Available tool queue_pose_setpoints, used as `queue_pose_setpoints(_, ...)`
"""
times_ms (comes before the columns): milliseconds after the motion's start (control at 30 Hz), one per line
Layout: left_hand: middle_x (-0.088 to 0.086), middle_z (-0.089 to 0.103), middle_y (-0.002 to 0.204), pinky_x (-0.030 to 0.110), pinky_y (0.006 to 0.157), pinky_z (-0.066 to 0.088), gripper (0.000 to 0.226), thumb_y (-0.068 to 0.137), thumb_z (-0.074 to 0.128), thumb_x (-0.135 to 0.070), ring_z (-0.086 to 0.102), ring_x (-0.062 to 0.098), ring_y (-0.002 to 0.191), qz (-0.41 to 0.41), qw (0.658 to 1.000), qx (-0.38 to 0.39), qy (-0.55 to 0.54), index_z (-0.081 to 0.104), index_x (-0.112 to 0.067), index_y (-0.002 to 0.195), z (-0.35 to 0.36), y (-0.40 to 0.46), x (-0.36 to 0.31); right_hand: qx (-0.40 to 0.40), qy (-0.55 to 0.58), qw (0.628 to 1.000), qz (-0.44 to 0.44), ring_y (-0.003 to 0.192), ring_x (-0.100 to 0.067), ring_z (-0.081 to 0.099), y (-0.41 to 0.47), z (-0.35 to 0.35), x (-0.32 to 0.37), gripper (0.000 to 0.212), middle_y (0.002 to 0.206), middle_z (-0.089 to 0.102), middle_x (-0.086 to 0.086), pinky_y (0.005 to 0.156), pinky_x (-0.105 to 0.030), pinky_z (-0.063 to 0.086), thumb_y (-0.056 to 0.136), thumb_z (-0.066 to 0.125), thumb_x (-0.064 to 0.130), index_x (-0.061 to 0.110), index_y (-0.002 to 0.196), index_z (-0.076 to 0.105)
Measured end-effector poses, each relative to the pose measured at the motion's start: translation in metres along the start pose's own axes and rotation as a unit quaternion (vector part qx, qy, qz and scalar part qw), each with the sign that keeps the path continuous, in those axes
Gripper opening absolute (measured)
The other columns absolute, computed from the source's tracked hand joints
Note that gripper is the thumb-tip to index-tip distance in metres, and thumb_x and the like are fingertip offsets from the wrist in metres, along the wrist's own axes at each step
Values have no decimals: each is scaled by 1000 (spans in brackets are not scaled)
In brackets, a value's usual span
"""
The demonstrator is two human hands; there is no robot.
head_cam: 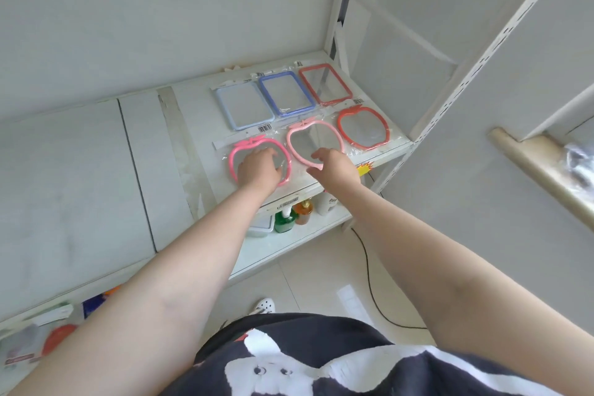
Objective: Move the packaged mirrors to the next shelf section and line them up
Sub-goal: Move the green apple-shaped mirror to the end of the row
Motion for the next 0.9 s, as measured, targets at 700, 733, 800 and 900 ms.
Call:
queue_pose_setpoints(700, 0, 69, 111, 31, 90, 49, 35, 83, 52, -8, 61, 24, 108, -109, 987, -90, -80, 64, -19, 114, -57, -250, 115, 91, -46, 976, -193, 112, -23, 58, -188, 74, 91, 38, 124, 62, -1, 87, -33, 50, 87, 62, 30, 23, 124, 58)
queue_pose_setpoints(733, 0, 69, 111, 31, 90, 49, 35, 83, 52, -8, 61, 24, 108, -115, 986, -92, -80, 64, -19, 114, -61, -258, 127, 94, -47, 973, -206, 111, -24, 58, -195, 81, 103, 36, 121, 63, -2, 86, -33, 50, 87, 62, 29, 22, 122, 59)
queue_pose_setpoints(800, 2, 69, 112, 34, 92, 50, 37, 83, 53, -6, 61, 24, 108, -127, 984, -95, -84, 63, -17, 116, -69, -276, 154, 101, -51, 968, -226, 107, -23, 59, -213, 95, 126, 34, 117, 64, -2, 81, -30, 48, 87, 61, 27, 20, 120, 61)
queue_pose_setpoints(900, 2, 69, 113, 35, 91, 52, 36, 81, 55, -5, 63, 24, 109, -147, 979, -102, -94, 64, -17, 114, -82, -304, 200, 122, -59, 962, -238, 105, -23, 61, -238, 123, 164, 35, 118, 64, -1, 78, -30, 47, 85, 61, 24, 21, 120, 61)
Point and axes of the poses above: each hand's wrist, its own y-axis towards the middle knuckle, its own z-axis out of the palm, x = y × z, the point moved 5 cm from there along y, towards the middle knuckle
